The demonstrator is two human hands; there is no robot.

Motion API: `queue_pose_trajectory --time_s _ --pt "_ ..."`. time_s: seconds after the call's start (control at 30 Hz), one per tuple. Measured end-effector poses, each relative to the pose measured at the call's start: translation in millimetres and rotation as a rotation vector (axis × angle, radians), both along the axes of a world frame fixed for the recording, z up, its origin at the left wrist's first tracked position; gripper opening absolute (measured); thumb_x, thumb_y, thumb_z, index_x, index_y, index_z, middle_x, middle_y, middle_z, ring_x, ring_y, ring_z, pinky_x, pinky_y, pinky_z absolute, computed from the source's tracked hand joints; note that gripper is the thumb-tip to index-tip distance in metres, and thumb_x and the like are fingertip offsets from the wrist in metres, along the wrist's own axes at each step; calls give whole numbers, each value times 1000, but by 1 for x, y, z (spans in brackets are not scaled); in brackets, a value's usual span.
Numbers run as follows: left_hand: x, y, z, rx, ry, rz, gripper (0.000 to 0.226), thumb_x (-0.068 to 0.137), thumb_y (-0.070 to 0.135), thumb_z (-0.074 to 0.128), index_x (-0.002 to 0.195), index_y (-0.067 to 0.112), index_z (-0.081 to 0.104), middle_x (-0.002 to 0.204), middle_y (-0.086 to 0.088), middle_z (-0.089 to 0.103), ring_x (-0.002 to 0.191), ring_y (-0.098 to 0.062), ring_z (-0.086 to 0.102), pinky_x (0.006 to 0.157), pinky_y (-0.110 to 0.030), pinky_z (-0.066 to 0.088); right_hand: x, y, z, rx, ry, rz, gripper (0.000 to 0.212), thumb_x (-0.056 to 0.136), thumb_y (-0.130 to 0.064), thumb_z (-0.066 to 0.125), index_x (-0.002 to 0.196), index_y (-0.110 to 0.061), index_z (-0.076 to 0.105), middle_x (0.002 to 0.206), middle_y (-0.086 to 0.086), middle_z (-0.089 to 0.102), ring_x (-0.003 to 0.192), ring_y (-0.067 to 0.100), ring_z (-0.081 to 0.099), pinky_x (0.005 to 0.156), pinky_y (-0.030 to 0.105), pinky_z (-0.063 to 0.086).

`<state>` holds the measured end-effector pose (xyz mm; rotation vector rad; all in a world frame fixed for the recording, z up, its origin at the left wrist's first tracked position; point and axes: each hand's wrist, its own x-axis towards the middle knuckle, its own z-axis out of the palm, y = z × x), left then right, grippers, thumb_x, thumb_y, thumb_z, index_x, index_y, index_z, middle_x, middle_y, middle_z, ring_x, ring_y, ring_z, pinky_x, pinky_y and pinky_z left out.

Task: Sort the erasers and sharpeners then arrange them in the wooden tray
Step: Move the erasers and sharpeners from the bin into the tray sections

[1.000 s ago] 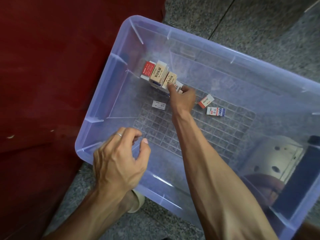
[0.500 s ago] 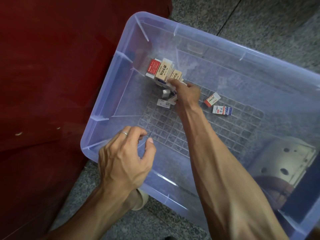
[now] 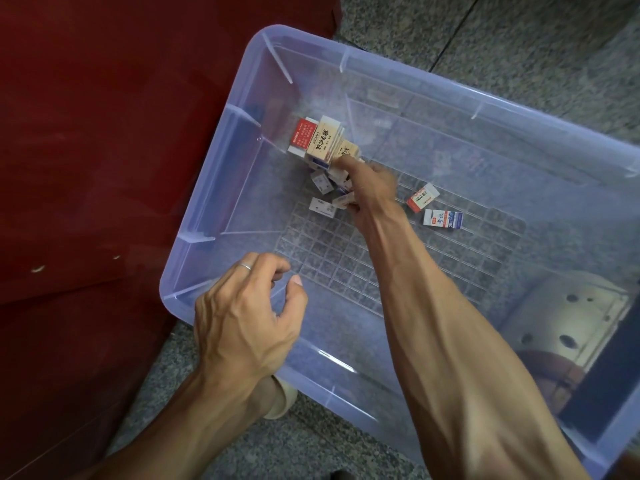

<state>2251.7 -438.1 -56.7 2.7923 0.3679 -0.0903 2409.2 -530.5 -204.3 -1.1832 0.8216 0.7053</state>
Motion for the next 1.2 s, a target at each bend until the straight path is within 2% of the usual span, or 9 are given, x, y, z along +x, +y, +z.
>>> queue_pose_trajectory --time_s 0.17,0.23,0.37,0.57,0.73,0.9,1.0,1.1,1.2 --pt "0 0 -1 0 -4 1 19 84 32 54 87 16 65 80 5 65 70 -19 63 54 -33 49 -2 4 -1 -110 -29 -1 38 58 -29 84 85 -5 72 84 5 77 74 23 75 71 53 61" --pt "-1 0 0 5 -4 0 20 84 32 53 87 16 65 80 5 65 69 -19 63 54 -33 48 -4 7 1 -109 -36 -59 41 61 -25 83 94 -4 70 89 6 76 79 22 75 73 52 62" --pt "0 1 -1 2 -4 -8 21 84 32 53 87 15 65 80 4 65 68 -20 63 54 -33 48 -9 13 3 166 17 -221 58 69 -8 78 120 5 55 102 18 75 90 34 75 83 58 59" --pt "-1 1 -1 6 -1 -3 21 84 34 52 87 17 64 82 5 66 70 -20 64 53 -34 48 -19 -2 7 330 72 -332 38 89 -3 64 125 7 56 105 23 73 82 28 73 63 38 61" --pt "0 1 0 -6 34 26 20 84 37 51 88 19 61 84 5 65 74 -21 65 56 -35 49 -41 -26 36 377 132 -358 6 90 -6 57 95 -5 60 76 8 64 66 19 62 48 25 50" --pt "0 0 1 -17 72 59 28 83 43 50 94 20 61 91 3 66 82 -24 65 64 -37 50 -66 -50 78 483 105 -314 10 91 -15 53 96 -11 60 79 5 64 59 18 64 60 28 42" --pt "3 0 4 -40 118 53 34 86 46 51 105 20 62 99 2 64 92 -25 63 73 -38 51 -74 -62 103 531 67 -328 23 79 -18 62 101 -11 60 85 7 62 67 18 59 57 26 45" --pt "6 3 8 -194 148 87 31 91 41 58 114 20 60 106 3 61 102 -23 60 84 -40 50 -83 -75 132 553 33 -310 38 72 -21 65 108 -11 60 90 7 60 72 18 55 56 26 46" --pt "7 0 25 -391 53 194 28 93 31 62 117 17 58 107 3 57 103 -17 57 88 -34 46 -94 -83 161 532 -20 -285 26 80 -19 62 105 -13 62 89 6 61 69 18 55 56 26 45"
